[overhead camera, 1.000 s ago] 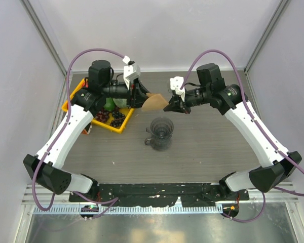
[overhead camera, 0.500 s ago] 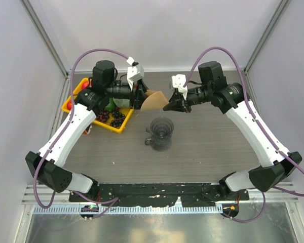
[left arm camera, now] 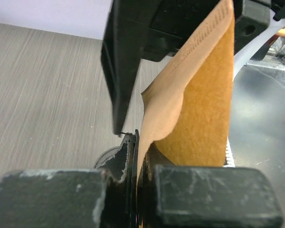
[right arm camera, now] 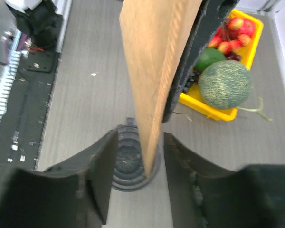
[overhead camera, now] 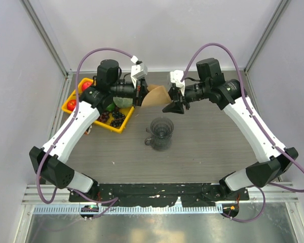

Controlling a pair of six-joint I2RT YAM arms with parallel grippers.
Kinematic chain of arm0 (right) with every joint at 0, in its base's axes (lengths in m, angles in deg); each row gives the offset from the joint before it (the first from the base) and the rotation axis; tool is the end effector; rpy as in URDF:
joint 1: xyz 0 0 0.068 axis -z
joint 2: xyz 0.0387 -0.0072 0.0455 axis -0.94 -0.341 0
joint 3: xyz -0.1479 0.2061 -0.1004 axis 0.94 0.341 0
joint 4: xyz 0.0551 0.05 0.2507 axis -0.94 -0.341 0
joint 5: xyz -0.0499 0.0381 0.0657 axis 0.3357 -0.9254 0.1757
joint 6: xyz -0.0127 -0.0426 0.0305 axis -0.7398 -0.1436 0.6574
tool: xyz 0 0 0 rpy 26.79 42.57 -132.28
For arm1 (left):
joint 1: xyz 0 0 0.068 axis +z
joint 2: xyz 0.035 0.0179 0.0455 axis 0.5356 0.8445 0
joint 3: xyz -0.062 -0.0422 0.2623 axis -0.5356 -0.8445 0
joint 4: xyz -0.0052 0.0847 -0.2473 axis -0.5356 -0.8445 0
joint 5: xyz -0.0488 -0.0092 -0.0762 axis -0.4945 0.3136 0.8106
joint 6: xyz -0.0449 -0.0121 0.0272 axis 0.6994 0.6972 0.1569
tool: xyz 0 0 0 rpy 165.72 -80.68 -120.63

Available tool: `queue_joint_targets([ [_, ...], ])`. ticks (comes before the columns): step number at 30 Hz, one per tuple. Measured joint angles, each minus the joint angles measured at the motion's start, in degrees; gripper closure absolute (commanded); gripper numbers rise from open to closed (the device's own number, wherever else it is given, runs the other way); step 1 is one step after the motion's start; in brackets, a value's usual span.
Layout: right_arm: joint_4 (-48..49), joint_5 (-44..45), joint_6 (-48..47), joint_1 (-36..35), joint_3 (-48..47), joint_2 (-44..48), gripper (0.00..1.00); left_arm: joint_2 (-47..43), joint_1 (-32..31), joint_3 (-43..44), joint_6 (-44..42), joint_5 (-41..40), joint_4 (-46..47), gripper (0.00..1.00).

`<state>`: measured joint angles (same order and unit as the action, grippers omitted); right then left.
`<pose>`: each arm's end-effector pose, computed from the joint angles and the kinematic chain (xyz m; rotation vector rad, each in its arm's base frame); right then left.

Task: Place the coffee filter in the dripper

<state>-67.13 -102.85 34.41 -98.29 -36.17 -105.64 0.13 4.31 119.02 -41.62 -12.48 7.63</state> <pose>0.2417 0.1628 0.4338 -1.5577 1.2972 0.8805 0.2656 -0.1774 0.4243 1.2226 1.4579 -1.2847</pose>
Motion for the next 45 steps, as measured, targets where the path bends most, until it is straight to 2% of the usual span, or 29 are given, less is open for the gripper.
queue_joint_targets([
  [1,0.20,0.50,0.44,0.37,-0.02,0.00,0.29,0.00,0.07,0.04,1.44,-0.02,0.57,1.00],
  [3,1.22,1.84,1.33,1.27,-0.02,0.15,0.15,0.00,0.42,0.07,4.63,-0.22,2.32,1.00],
  [5,4.59,4.11,1.92,2.34,1.14,0.90,0.11,0.04,0.94,0.07,10.23,-0.59,5.22,1.00],
  [9,14.93,9.70,2.78,2.93,10.34,6.27,0.08,1.05,2.47,0.72,22.14,-2.19,11.26,1.00],
  [13,23.39,16.26,1.86,-0.28,16.81,10.47,0.08,2.99,3.04,2.14,29.81,-4.07,13.40,1.00],
  [22,37.33,24.04,-2.19,-1.90,19.82,10.82,0.04,3.21,3.04,5.55,32.26,-9.35,7.10,1.00],
  [27,42.29,24.02,-4.00,-1.92,22.38,10.75,0.05,3.17,3.02,7.72,31.63,-11.30,3.69,1.00],
  [34,47.52,22.84,-5.22,-2.03,21.38,9.22,0.11,3.13,3.02,7.69,30.91,-13.62,0.70,1.00],
  [45,47.01,21.24,-8.85,-3.30,21.00,8.87,0.40,3.13,3.02,7.69,30.42,-14.47,-0.33,1.00],
])
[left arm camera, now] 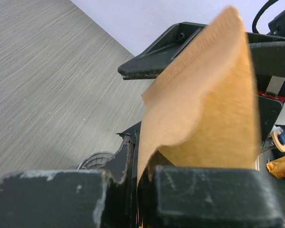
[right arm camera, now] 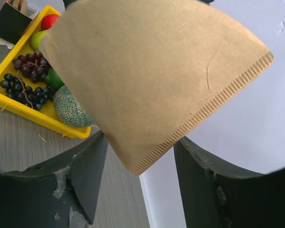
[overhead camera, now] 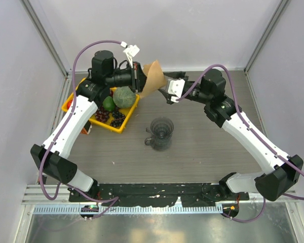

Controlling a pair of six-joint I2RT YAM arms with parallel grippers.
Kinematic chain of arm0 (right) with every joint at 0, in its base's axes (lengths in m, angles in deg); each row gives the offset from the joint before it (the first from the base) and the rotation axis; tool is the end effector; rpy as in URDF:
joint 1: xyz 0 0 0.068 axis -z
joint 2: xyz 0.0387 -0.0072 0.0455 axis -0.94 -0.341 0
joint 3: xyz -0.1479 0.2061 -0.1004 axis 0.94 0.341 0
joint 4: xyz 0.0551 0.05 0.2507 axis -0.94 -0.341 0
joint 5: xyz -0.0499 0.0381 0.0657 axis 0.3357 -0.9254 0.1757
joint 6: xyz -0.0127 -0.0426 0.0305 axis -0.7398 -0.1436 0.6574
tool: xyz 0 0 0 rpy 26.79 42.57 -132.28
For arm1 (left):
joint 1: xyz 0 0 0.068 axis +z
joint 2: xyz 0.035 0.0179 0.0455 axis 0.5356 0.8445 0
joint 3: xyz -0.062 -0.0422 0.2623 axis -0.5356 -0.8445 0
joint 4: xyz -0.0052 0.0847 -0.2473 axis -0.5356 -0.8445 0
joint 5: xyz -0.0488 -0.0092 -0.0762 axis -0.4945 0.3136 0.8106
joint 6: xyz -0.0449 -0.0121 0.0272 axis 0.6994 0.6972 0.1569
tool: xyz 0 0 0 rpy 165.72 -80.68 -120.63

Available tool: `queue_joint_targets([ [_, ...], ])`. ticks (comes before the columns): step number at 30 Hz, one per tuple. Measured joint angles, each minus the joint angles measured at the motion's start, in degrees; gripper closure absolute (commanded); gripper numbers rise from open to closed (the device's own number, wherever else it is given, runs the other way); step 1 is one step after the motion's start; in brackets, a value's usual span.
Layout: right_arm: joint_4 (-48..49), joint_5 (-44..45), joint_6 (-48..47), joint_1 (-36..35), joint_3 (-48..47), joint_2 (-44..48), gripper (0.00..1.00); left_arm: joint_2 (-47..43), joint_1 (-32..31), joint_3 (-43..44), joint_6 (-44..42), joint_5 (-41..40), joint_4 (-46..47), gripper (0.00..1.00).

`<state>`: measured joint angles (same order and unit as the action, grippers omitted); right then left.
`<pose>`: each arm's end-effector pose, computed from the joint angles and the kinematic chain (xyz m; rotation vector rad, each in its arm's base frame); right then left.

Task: Place the coffee filter in the dripper

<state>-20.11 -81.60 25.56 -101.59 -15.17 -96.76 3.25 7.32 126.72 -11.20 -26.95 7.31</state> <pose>0.2424 0.1718 0.4295 -1.3540 0.8469 0.1918 0.2917 -0.1655 0.4493 0.6245 1.8423 -1.3549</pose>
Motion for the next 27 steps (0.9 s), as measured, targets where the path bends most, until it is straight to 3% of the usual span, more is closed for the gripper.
queue_joint_targets([
  [7,-1.38,-0.26,-0.96,-0.02,-0.17,0.02,0.48,0.00,0.00,0.02,-0.63,0.00,-0.04,0.99],
  [11,-1.90,-0.28,-1.49,-0.02,-0.17,0.00,0.52,0.00,0.00,0.00,-0.87,-0.02,-0.11,0.89],
  [17,-2.99,-0.52,-2.10,-0.02,-0.17,0.02,0.60,0.00,0.00,0.02,-1.38,-0.17,-0.39,0.85],
  [27,-6.32,-1.44,-2.49,0.02,-1.38,0.00,0.60,-0.17,0.00,-0.11,-4.59,-0.20,-0.96,0.70],
])
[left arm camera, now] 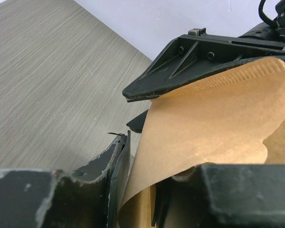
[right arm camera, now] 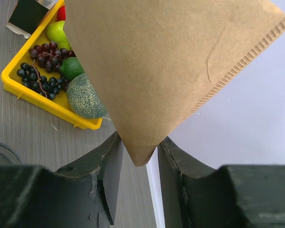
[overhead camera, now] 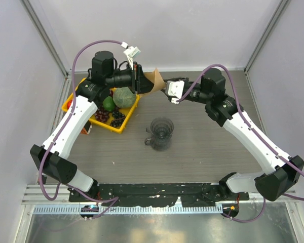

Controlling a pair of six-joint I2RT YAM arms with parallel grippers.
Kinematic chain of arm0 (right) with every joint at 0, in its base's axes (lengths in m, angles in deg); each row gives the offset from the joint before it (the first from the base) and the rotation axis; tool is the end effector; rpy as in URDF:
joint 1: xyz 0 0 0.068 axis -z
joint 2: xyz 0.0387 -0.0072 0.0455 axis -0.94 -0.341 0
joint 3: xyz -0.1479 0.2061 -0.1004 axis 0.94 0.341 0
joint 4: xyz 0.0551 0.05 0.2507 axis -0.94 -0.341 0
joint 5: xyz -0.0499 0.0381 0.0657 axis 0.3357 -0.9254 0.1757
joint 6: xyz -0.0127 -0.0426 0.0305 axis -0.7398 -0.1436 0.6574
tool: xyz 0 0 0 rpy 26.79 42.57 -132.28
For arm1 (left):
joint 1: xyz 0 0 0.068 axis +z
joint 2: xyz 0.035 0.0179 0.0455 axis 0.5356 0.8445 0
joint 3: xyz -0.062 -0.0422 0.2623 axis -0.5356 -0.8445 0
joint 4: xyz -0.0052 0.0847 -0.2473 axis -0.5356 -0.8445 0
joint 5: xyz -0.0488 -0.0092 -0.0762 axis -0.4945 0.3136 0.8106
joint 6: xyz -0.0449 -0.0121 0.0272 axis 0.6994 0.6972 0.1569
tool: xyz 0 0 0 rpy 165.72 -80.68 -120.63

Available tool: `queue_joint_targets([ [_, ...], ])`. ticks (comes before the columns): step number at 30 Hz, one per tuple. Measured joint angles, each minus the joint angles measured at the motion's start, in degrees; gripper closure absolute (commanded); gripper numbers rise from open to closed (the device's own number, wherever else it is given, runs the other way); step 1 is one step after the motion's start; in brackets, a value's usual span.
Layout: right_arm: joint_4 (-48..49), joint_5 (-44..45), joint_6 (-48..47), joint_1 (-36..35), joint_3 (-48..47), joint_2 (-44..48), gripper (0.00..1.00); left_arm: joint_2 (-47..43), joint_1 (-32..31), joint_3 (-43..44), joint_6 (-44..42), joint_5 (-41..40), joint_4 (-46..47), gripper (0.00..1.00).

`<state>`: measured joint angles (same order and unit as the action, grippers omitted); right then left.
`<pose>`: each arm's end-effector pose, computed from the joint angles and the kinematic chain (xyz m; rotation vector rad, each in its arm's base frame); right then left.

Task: Place the coffee filter in the dripper

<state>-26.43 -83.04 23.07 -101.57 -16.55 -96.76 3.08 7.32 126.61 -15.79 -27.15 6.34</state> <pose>0.2397 0.1710 0.4265 -1.4237 0.8698 0.2127 0.2906 -0.1649 0.4480 0.6842 1.8155 -1.3019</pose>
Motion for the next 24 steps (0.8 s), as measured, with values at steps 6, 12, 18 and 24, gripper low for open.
queue_joint_targets([
  [6,-2.40,-1.46,0.26,0.13,-1.44,0.00,0.61,-1.22,0.00,-0.50,-4.35,0.04,-0.42,0.62],
  [12,-5.31,-2.80,0.46,0.15,-2.56,-0.33,0.62,-2.69,0.00,-0.63,-8.92,0.68,-0.44,0.56],
  [18,-9.22,-4.28,0.61,0.24,-4.46,-1.55,0.62,-2.75,0.00,-0.63,-12.44,1.77,-0.61,0.56],
  [24,-12.79,-5.33,0.63,0.26,-6.43,-2.71,0.61,-2.78,0.00,-0.63,-15.69,2.16,-1.88,0.87],
])
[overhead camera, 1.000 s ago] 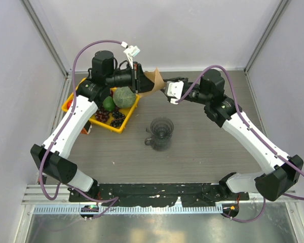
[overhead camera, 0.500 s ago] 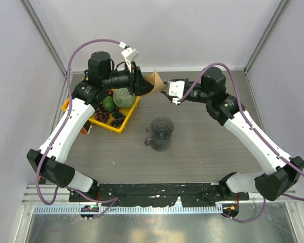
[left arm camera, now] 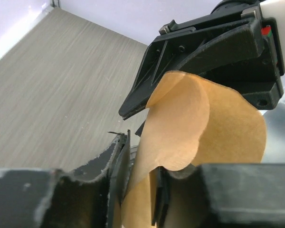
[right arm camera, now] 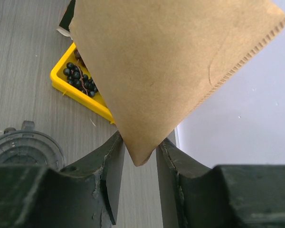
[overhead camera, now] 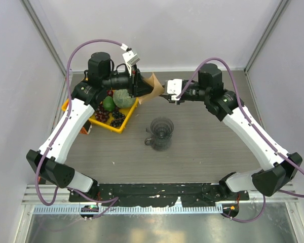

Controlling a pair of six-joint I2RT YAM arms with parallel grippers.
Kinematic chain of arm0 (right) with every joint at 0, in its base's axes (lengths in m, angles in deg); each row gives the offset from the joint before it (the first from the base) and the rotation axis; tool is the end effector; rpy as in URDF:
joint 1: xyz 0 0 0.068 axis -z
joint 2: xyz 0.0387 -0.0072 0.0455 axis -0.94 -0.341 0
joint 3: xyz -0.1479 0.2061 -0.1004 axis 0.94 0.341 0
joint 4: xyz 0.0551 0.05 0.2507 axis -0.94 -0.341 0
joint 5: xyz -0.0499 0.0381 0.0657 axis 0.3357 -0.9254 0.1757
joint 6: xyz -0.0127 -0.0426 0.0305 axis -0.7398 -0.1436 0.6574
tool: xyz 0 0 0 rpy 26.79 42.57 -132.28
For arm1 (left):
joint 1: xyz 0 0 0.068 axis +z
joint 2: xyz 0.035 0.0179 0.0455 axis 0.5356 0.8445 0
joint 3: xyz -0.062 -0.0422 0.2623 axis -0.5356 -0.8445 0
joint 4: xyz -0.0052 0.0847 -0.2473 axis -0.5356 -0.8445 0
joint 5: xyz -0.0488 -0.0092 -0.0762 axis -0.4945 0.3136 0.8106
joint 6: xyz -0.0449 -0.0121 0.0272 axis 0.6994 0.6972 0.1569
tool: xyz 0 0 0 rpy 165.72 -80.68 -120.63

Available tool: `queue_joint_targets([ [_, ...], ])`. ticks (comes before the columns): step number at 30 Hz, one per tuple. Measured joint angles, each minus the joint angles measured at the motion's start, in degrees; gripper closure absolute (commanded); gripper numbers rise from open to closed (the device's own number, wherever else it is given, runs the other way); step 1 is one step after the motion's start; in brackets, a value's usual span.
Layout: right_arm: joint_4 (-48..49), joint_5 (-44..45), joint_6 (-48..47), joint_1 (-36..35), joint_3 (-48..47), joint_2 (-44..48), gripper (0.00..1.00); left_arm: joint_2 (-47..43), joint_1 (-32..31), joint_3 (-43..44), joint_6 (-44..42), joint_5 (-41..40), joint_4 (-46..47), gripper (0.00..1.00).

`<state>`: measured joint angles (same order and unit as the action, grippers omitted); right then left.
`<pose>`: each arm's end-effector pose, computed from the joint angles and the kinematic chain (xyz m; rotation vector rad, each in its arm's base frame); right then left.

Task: Place the coffee filter in the dripper

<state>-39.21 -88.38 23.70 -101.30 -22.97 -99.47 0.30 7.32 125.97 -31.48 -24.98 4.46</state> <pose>0.2408 0.1731 0.4296 -1.5197 0.9496 0.3663 0.2745 -0.1584 0.4562 0.9251 1.6362 -1.1518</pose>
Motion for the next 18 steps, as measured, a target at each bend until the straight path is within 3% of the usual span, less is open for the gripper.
queue_joint_targets([
  [1,-0.81,-0.28,0.07,0.04,-0.55,-0.22,0.60,0.00,0.00,0.00,-0.37,0.09,-0.24,1.00],
  [6,-2.93,-2.03,1.36,0.90,-2.49,-1.20,0.58,0.00,0.04,0.02,-0.61,-1.29,-1.97,1.00],
  [12,-3.61,-4.11,3.10,1.99,-3.65,-1.64,0.51,0.33,1.20,0.02,8.61,-3.74,-2.58,1.00],
  [18,-3.54,-3.28,4.59,2.12,-3.67,-1.90,0.08,0.81,1.57,0.02,14.95,-4.44,-1.51,1.00],
])
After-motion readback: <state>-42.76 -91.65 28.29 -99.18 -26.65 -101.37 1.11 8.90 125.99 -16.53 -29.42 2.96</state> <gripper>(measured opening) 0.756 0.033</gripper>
